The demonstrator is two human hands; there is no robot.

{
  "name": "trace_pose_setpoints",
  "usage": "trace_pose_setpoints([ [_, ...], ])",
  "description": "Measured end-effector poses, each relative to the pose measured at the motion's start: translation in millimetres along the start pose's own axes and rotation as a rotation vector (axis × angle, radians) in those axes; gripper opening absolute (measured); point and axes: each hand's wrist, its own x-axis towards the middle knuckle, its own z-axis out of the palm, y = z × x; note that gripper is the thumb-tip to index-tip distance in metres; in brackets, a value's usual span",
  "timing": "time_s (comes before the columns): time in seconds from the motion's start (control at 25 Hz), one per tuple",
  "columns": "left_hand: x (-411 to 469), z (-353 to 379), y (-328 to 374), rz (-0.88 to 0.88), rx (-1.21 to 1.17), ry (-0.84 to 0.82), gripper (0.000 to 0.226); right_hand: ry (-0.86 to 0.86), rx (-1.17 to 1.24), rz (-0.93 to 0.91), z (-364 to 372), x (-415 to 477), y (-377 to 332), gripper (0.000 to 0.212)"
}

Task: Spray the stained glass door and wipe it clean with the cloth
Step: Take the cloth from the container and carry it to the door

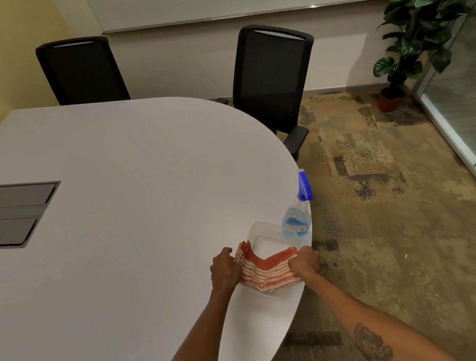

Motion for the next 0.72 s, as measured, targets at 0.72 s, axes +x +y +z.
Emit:
trace_pose_setpoints([
  [0.72,-109.9,-21.5,120.9,0.579,-0.357,-0.175,0.037,-0.037,0.006,-0.923,-185.7,-95.0,-12.6,0.018],
])
